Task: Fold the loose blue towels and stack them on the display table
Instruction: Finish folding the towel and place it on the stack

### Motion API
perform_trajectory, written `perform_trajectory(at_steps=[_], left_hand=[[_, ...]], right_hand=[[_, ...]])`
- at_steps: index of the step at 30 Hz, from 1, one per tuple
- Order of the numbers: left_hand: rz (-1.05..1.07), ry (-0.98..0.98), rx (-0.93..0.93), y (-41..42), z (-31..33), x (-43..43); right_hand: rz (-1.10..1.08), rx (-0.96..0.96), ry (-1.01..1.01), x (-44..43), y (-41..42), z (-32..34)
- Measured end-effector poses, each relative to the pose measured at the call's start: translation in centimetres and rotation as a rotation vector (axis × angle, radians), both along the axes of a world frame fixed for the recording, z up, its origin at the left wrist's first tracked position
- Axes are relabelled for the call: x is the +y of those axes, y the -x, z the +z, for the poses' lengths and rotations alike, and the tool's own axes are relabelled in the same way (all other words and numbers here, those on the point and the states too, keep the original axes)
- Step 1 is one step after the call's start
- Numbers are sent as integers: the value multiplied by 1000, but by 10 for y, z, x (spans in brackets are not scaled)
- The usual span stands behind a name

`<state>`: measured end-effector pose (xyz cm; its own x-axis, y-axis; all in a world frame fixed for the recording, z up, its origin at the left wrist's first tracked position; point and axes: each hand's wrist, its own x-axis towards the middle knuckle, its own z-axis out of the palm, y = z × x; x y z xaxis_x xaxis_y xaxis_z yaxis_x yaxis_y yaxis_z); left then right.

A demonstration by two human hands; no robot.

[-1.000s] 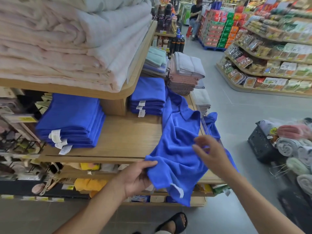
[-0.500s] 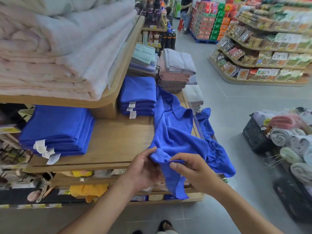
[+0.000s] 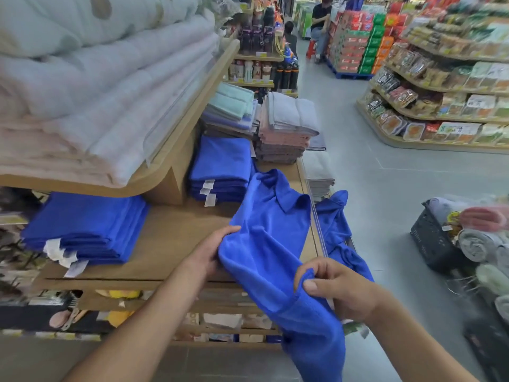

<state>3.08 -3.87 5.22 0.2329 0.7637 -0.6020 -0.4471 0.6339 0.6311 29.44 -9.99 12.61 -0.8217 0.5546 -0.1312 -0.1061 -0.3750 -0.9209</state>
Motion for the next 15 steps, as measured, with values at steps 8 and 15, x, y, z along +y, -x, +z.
perform_trajectory(at_steps=[8, 15], left_hand=[[-328, -399, 796, 54, -47, -89], [-601, -277, 1234, 84, -43, -117]], right_hand=[[-487, -417, -197, 56, 46, -69], [-437, -798, -678, 66, 93, -131]])
